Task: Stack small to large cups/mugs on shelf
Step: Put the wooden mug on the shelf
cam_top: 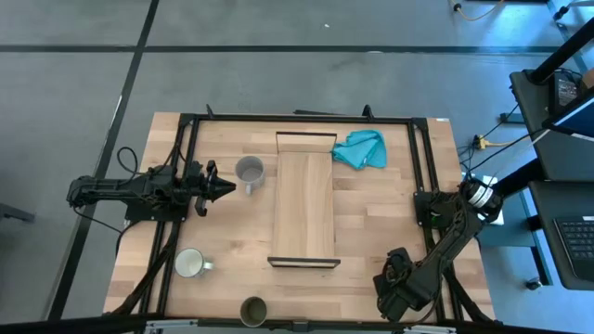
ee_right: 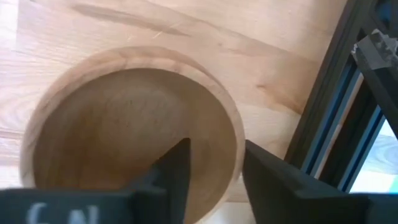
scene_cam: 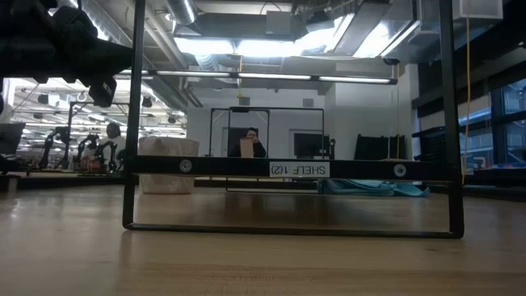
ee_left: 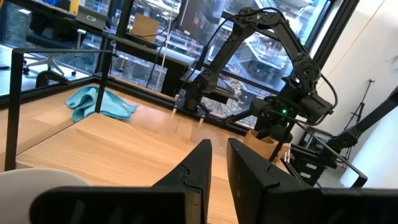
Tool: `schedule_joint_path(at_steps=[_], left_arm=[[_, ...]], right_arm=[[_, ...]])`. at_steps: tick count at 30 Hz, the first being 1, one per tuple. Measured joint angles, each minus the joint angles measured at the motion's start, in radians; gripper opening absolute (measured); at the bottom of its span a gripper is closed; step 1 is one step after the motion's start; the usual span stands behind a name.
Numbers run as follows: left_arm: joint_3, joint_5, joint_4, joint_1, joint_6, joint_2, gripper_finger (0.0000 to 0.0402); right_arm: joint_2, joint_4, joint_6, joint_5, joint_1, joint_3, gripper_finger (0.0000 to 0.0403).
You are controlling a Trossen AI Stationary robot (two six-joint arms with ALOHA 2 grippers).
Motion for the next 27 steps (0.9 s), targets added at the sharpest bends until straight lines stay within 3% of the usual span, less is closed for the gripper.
schedule_joint_path(at_steps=[10,27], left_arm=[[0.000,0.000,0.000,0.000,0.000,0.000,0.0044],[0.000,0.000,0.000,0.000,0.000,0.000,0.0044]], right_arm=[[-0.002,-0.011,-0.008,0.012,0.000,0.001,0.0033],[-0.017,-0.010,-0.002,0.025,-0.006,0.000,0.0027]])
